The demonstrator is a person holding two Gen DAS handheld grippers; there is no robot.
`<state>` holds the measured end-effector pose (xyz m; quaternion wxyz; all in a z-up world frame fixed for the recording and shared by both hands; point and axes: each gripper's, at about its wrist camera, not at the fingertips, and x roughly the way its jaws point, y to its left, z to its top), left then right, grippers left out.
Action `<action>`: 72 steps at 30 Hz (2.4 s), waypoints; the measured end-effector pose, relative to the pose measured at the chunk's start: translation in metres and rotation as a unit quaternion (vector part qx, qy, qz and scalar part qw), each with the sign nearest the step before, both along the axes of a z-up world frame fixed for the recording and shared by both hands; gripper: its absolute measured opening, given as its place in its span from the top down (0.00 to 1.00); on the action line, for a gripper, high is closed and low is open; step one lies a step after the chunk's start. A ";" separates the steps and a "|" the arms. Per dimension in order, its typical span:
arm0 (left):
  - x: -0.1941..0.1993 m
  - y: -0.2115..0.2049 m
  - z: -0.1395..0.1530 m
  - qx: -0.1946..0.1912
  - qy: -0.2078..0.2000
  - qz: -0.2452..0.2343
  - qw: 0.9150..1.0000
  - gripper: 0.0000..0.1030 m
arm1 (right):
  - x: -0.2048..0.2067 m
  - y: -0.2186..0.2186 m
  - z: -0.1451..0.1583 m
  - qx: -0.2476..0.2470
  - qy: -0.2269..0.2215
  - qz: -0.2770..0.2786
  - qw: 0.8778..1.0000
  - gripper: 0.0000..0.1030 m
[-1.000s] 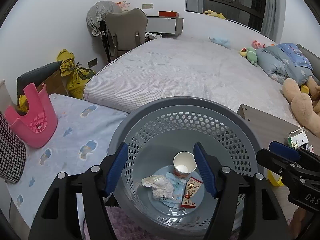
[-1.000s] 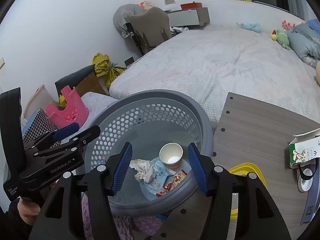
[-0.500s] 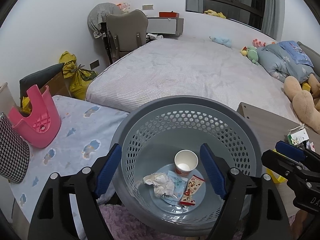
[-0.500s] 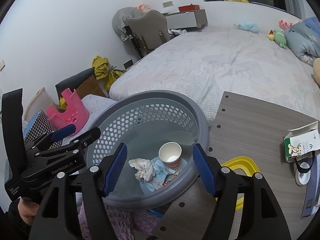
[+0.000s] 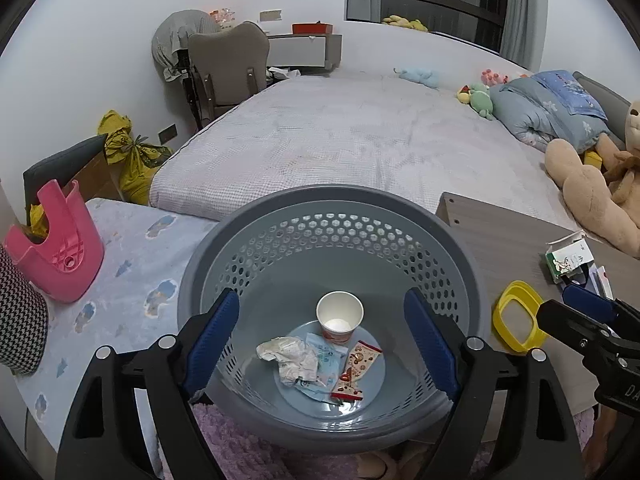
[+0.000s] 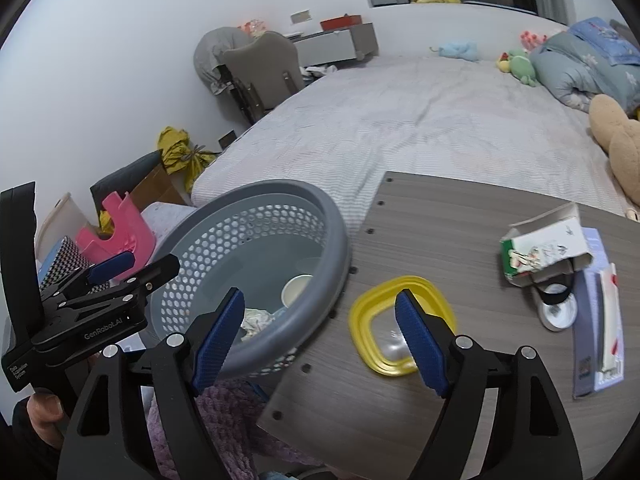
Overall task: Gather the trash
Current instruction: 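Move both tools back over the table toward the yellow square lid, then close the left gripper on the rim of the yellow square lid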
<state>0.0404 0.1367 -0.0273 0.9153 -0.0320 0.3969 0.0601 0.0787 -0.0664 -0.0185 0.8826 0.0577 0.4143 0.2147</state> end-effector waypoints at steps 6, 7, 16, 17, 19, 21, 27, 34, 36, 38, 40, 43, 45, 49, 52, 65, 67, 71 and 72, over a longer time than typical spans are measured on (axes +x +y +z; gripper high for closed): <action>0.002 -0.030 0.001 -0.008 0.002 -0.036 0.999 0.21 | -0.013 -0.036 0.004 -0.014 -0.004 -0.037 0.999 0.24; 0.003 -0.037 0.001 -0.011 0.003 -0.043 0.999 0.21 | -0.016 -0.043 0.005 -0.015 -0.005 -0.045 0.999 0.23; 0.009 -0.106 -0.005 -0.034 0.019 -0.128 0.991 0.21 | -0.036 -0.106 0.006 -0.019 -0.005 -0.103 0.995 0.21; 0.011 -0.112 -0.008 -0.038 0.026 -0.136 0.990 0.22 | -0.038 -0.111 0.006 -0.018 -0.005 -0.105 0.994 0.20; 0.015 -0.128 -0.018 -0.036 0.044 -0.148 0.987 0.22 | -0.041 -0.121 0.005 -0.014 -0.005 -0.110 0.994 0.20; 0.016 -0.140 -0.027 -0.033 0.059 -0.157 0.985 0.22 | -0.045 -0.129 0.005 -0.011 -0.008 -0.116 0.993 0.20; 0.020 -0.166 -0.049 -0.035 0.099 -0.182 0.978 0.22 | -0.051 -0.151 0.002 0.016 -0.011 -0.125 0.992 0.17; 0.031 -0.181 -0.065 -0.027 0.116 -0.175 0.977 0.22 | -0.055 -0.168 -0.007 0.040 -0.007 -0.128 0.991 0.17; 0.035 -0.184 -0.067 -0.022 0.118 -0.173 0.978 0.22 | -0.056 -0.173 -0.008 0.046 -0.009 -0.130 0.990 0.17; 0.038 -0.187 -0.069 -0.017 0.119 -0.171 0.978 0.22 | -0.058 -0.177 -0.009 0.050 -0.010 -0.132 0.990 0.17; 0.041 -0.190 -0.070 -0.011 0.119 -0.170 0.978 0.22 | -0.059 -0.182 -0.011 0.054 -0.010 -0.135 0.989 0.17; 0.046 -0.195 -0.071 -0.002 0.118 -0.169 0.978 0.22 | -0.060 -0.185 -0.014 0.059 -0.008 -0.138 0.989 0.17; 0.049 -0.198 -0.072 0.003 0.119 -0.168 0.978 0.22 | -0.059 -0.188 -0.017 0.061 -0.005 -0.139 0.988 0.17; 0.054 -0.199 -0.073 0.007 0.118 -0.166 0.979 0.21 | -0.059 -0.192 -0.021 0.066 -0.001 -0.141 0.988 0.17; 0.057 -0.201 -0.073 0.011 0.114 -0.166 0.979 0.22 | -0.058 -0.193 -0.022 0.068 0.001 -0.141 0.988 0.17; 0.072 -0.208 -0.073 -0.001 0.102 -0.177 0.979 0.29 | -0.056 -0.198 -0.026 0.061 0.006 -0.150 0.987 0.17; 0.071 -0.209 -0.073 0.001 0.098 -0.180 0.979 0.29 | -0.055 -0.199 -0.026 0.058 0.005 -0.154 0.986 0.17; 0.070 -0.208 -0.072 -0.003 0.094 -0.181 0.979 0.30 | -0.050 -0.198 -0.026 0.041 0.006 -0.163 0.986 0.17; 0.069 -0.207 -0.072 -0.003 0.093 -0.181 0.979 0.30 | -0.049 -0.198 -0.026 0.036 0.006 -0.166 0.985 0.17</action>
